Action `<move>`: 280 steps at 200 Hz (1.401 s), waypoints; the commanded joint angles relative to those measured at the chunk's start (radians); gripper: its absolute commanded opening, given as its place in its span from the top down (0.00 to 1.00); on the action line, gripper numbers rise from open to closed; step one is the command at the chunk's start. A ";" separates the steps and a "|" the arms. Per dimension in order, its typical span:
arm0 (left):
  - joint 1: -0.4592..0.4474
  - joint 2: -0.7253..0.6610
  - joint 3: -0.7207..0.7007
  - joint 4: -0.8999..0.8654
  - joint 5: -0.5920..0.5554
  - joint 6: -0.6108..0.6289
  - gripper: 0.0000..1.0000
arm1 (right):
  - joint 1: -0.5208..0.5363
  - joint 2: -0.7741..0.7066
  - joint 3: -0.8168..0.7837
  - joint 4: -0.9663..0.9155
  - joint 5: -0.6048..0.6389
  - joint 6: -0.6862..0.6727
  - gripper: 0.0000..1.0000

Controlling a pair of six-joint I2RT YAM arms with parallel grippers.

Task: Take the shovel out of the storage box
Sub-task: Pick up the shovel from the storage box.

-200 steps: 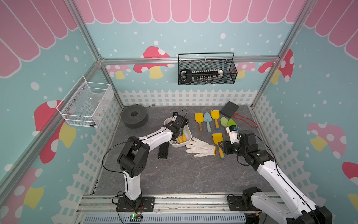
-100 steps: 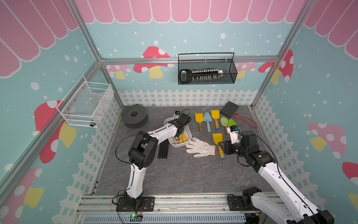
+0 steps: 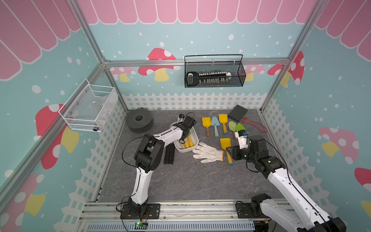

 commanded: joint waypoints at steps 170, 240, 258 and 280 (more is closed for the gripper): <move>-0.079 -0.434 -0.251 0.043 0.154 -0.057 1.00 | 0.006 -0.015 0.007 0.010 -0.143 0.004 0.48; -0.175 -0.693 -0.582 0.387 0.357 -0.072 1.00 | 0.160 0.083 0.105 -0.073 -0.175 0.056 0.42; -0.199 -0.762 -0.696 0.552 0.357 -0.060 1.00 | 0.224 0.120 0.137 -0.085 -0.151 0.088 0.41; -0.207 -0.838 -0.818 0.724 0.360 -0.061 1.00 | 0.286 0.150 0.165 -0.085 -0.106 0.137 0.41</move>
